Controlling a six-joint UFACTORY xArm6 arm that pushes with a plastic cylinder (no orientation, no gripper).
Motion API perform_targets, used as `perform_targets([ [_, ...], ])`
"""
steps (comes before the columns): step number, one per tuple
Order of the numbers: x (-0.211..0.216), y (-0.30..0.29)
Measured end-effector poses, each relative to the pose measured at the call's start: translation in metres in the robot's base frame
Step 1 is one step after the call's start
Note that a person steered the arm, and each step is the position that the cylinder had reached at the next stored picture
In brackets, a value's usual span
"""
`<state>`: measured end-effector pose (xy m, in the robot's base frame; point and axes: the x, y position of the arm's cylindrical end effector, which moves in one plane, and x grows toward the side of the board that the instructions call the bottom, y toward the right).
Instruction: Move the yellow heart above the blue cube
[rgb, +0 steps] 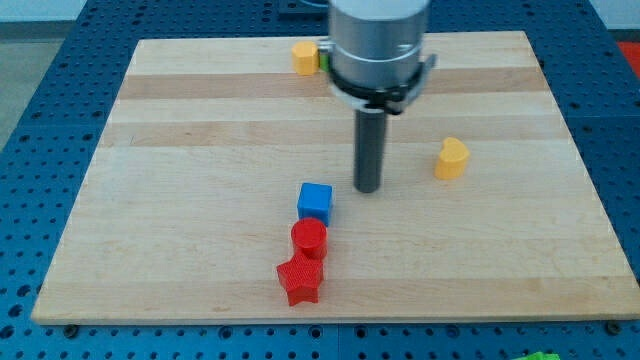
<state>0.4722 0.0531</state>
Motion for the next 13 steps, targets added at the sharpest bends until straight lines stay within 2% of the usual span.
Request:
perform_targets([
  [2, -0.002, 0.029],
  [4, 0.009, 0.100],
  [5, -0.002, 0.136],
  [7, -0.028, 0.131],
  [13, -0.032, -0.011],
])
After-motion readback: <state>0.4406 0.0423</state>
